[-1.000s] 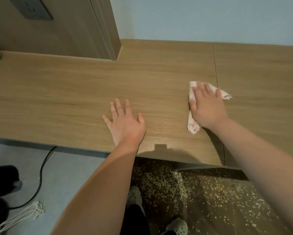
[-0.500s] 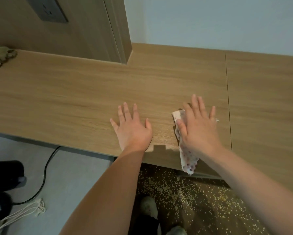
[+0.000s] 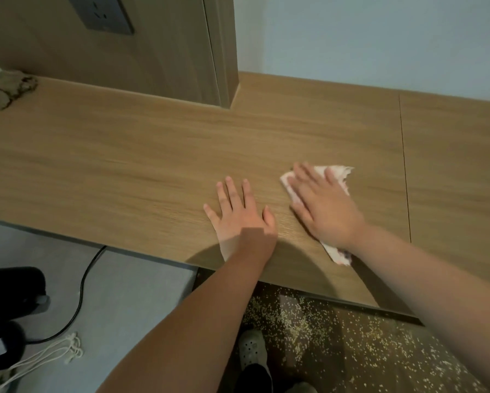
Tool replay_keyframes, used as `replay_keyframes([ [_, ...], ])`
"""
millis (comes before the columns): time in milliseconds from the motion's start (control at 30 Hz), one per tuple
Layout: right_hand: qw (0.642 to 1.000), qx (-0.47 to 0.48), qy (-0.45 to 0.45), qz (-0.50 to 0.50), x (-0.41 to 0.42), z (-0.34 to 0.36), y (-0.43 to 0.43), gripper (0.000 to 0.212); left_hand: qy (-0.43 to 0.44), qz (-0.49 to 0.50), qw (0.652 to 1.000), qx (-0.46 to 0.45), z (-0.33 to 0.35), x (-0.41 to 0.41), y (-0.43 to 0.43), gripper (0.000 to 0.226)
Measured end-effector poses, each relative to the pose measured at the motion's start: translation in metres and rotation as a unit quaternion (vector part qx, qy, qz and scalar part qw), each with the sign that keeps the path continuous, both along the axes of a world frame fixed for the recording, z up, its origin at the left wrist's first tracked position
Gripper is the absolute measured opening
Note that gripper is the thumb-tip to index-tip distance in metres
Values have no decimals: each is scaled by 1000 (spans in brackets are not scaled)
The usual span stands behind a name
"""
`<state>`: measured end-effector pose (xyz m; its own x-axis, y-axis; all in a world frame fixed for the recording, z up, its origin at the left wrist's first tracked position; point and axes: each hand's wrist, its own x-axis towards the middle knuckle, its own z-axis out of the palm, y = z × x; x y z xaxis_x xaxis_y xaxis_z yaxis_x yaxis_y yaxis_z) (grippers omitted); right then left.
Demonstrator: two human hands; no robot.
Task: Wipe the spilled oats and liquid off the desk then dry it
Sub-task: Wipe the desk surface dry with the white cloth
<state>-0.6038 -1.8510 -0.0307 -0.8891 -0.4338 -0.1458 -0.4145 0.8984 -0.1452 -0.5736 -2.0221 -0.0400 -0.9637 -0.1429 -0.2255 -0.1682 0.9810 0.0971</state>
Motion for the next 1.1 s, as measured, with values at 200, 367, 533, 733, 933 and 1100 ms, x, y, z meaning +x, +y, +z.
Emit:
replay_keyframes([
  [200,978,52,11,-202,-41,-1,53,58,8,1,1000,11,1,1,-1,68],
  [367,989,36,16,-142,-61,-3,0,55,3,4,1000,6,1,0,0,67],
  [533,996,22,-4,83,2,-1,2,61,15,16,1000,4,0,0,0,67],
  [733,991,37,3,-127,-89,-3,54,58,-46,5,998,-47,7,-6,2,65],
  [933,992,-26,-16,120,-18,5,63,60,0,-24,1000,5,13,-36,33,63],
  [1100,998,30,17,-59,-97,-1,125,54,30,1,999,32,14,-81,78,61],
])
